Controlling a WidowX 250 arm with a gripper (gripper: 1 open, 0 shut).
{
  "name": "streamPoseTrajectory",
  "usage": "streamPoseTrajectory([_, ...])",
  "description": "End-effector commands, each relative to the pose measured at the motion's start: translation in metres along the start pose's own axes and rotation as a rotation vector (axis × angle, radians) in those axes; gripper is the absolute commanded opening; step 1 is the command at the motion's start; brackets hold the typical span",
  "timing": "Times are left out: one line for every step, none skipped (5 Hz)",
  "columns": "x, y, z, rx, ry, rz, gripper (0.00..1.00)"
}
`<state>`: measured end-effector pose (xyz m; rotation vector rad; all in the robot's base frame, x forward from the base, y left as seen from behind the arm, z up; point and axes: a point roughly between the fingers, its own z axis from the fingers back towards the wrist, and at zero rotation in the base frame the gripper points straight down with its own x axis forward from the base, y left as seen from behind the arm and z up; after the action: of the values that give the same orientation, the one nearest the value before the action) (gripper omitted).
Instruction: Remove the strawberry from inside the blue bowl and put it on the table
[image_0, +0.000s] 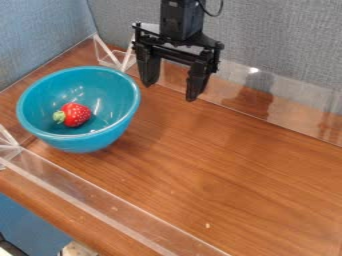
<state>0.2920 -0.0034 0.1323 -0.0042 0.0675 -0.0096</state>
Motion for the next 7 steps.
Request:
streamPoseTrajectory([-0.003, 0.016, -0.002, 0.005, -0.004, 0.017, 1.00])
streamPoseTrajectory([-0.006, 0.035, -0.005, 0.011, -0.005, 0.038, 1.00])
streamPoseTrajectory([-0.006, 0.055, -0.008, 0.024, -0.015, 0.057, 1.00])
streamPoseTrajectory([-0.005, 0.075, -0.012, 0.038, -0.024, 0.071, 1.00])
streamPoseTrajectory([-0.005, 0.083, -0.014, 0.053, -0.033, 0.073, 1.00])
streamPoseTrajectory([-0.008, 0.090, -0.015, 0.067, -0.044, 0.074, 1.00])
streamPoseTrajectory([-0.010, 0.096, -0.017, 0.082, -0.047, 0.075, 1.00])
